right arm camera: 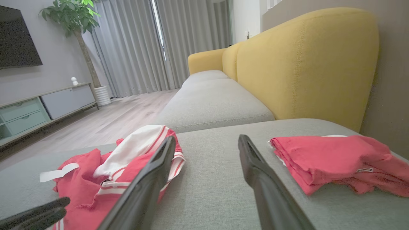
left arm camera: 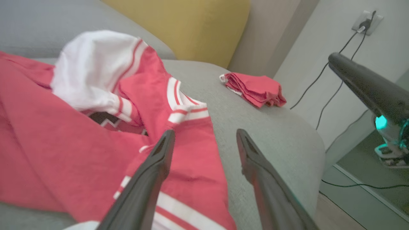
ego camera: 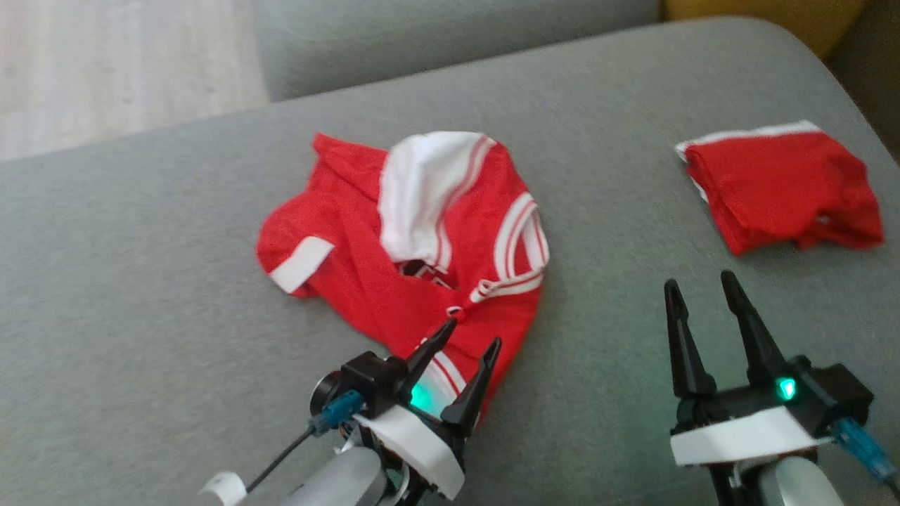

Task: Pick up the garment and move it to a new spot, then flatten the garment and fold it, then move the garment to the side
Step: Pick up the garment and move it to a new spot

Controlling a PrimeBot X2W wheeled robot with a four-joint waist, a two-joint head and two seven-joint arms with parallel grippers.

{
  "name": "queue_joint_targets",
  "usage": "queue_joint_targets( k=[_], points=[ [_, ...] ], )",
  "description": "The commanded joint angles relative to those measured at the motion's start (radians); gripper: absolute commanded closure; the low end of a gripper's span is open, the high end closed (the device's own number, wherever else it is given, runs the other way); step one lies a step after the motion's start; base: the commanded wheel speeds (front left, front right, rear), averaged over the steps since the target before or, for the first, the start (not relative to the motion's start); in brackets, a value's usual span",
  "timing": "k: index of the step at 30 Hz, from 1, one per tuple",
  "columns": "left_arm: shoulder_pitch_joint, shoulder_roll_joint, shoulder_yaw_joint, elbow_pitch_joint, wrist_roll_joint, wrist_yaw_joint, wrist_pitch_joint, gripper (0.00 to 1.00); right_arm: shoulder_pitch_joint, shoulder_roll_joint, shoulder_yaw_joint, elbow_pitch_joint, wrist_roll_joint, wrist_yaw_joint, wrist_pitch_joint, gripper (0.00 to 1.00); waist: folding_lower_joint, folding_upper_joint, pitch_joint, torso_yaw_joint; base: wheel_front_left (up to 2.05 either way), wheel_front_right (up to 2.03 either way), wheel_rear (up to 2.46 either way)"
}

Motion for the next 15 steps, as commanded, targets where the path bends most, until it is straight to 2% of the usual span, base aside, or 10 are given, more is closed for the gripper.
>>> queue_joint_targets(
  k=[1, 4, 8, 15],
  points=[
    [-0.036, -0.001, 0.034, -0.028, 0.014, 0.009, -0.017, 0.00, -0.004, -0.001, 0.016, -0.028, 0.003, -0.001, -0.002, 0.00, -0.0001, -0.0001, -0.042, 0.043, 0.00, 0.00, 0.00],
    [-0.014, 0.003, 0.085, -0.066, 0.048, 0.057, -0.035, 0.00, 0.021, 0.000, 0.001, -0.017, 0.005, -0.001, -0.002, 0.00, -0.0001, -0.0001, -0.087, 0.097, 0.00, 0.00, 0.00],
    [0.060, 0.031, 0.225, -0.203, 0.124, 0.127, -0.037, 0.00, 0.038, 0.004, -0.033, -0.010, 0.002, -0.001, -0.002, 0.00, -0.0001, -0.0001, -0.119, 0.165, 0.00, 0.00, 0.00],
    [0.280, 0.042, 0.465, -0.371, 0.247, 0.161, -0.037, 0.00, 0.082, 0.018, -0.101, -0.011, -0.016, -0.001, -0.002, 0.00, -0.0001, -0.0001, -0.151, 0.238, 0.00, 0.00, 0.00]
  ],
)
